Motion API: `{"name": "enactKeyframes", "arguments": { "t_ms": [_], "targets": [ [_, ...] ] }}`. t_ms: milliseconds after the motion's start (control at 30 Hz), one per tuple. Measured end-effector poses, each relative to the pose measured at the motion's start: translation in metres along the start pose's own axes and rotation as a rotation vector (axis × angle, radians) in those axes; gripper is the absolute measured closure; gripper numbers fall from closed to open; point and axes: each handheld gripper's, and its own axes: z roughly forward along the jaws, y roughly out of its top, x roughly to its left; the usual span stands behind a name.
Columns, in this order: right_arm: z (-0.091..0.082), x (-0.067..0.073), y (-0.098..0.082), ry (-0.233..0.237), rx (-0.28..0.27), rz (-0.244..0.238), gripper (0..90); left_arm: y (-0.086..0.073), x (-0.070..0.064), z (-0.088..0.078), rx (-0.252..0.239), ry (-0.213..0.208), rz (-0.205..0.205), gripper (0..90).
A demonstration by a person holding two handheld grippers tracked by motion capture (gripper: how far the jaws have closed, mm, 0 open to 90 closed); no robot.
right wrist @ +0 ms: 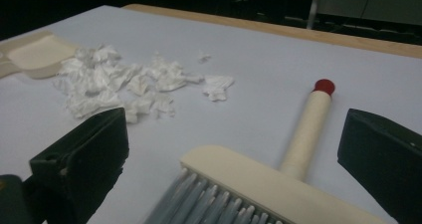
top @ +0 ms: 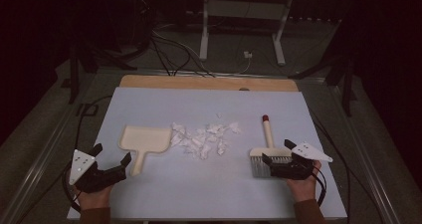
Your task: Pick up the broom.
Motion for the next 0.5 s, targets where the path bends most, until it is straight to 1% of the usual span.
{"name": "enactKeyframes", "arguments": {
  "t_ms": [67,200,267,333,367,400,500],
  "targets": [
    [0.001,0.002,0.000,-0.002,0.006,-0.006,0.1,-0.001,0.000,0.000,0.009,0.011,0.015,1.3],
    [0.001,0.005,0.000,-0.005,0.013,-0.005,0.1,-0.001,0.003,-0.001,0.014,0.020,0.015,1.3],
    [0.001,0.006,0.001,-0.007,0.016,-0.013,0.1,-0.002,0.004,-0.001,0.018,0.026,0.016,1.3],
    [0.002,0.009,0.003,-0.016,0.017,-0.021,0.1,-0.004,0.005,-0.002,0.017,0.024,0.015,1.3],
    [0.001,0.012,0.007,-0.020,0.025,-0.036,0.1,-0.004,0.005,-0.002,0.015,0.025,0.015,1.3],
    [0.000,0.013,0.009,-0.023,0.017,-0.045,0.1,-0.003,0.006,-0.003,0.001,0.016,0.015,1.3],
    [-0.003,0.015,0.014,-0.020,0.013,-0.054,0.1,-0.004,0.007,-0.003,-0.004,0.017,0.024,1.2]
  ]
}}
